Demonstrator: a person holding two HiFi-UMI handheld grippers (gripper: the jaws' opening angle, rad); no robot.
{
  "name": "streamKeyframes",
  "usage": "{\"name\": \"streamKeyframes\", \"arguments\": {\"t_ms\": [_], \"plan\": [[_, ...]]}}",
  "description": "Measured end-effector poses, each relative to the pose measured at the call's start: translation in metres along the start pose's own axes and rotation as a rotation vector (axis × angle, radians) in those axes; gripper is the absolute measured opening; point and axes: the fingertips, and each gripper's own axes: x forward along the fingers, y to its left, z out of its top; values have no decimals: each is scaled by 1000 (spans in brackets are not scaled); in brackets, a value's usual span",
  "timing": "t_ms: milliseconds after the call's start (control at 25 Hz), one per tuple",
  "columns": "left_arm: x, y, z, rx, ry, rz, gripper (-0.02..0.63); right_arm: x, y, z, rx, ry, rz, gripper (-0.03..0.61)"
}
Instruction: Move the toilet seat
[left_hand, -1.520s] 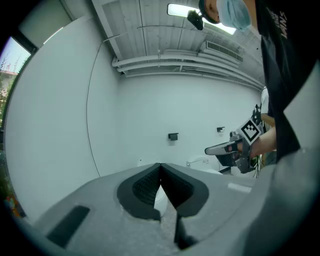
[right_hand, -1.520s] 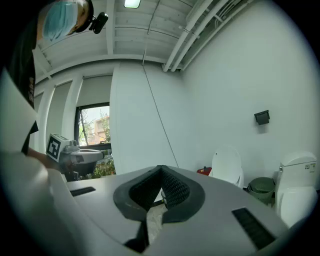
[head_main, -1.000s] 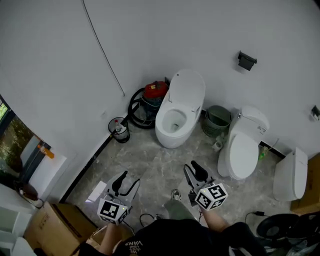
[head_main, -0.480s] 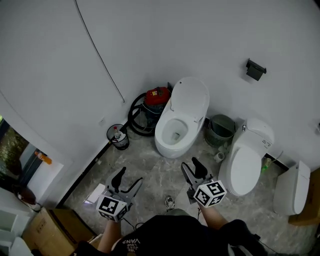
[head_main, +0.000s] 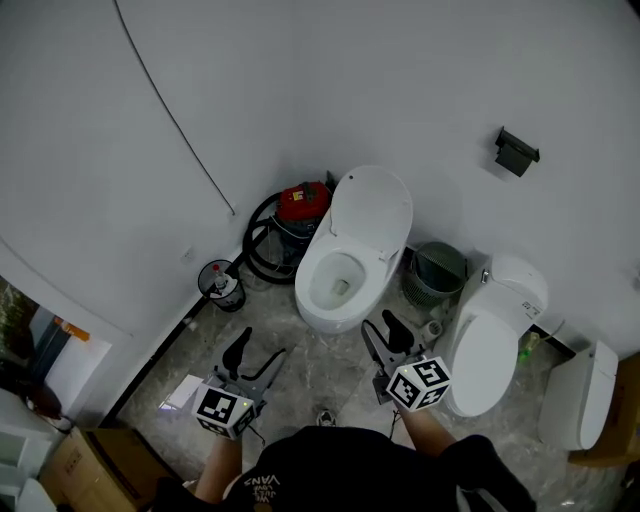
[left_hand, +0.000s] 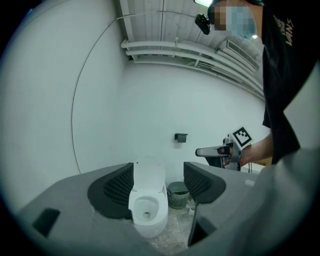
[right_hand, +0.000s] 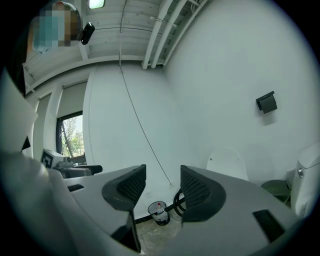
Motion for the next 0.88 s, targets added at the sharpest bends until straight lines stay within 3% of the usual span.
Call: {"name": "streamKeyframes", "arguments": {"t_ms": [440, 560, 880], "plan": [[59, 60, -8, -39, 31, -24, 310, 65, -43, -3, 28, 29, -74, 190], [84, 87, -6, -49, 44, -72, 308, 87, -52, 2, 42, 20, -134, 190], [160, 148, 32, 22, 25, -245, 309, 135, -72, 27, 74, -70, -296, 181]]}}
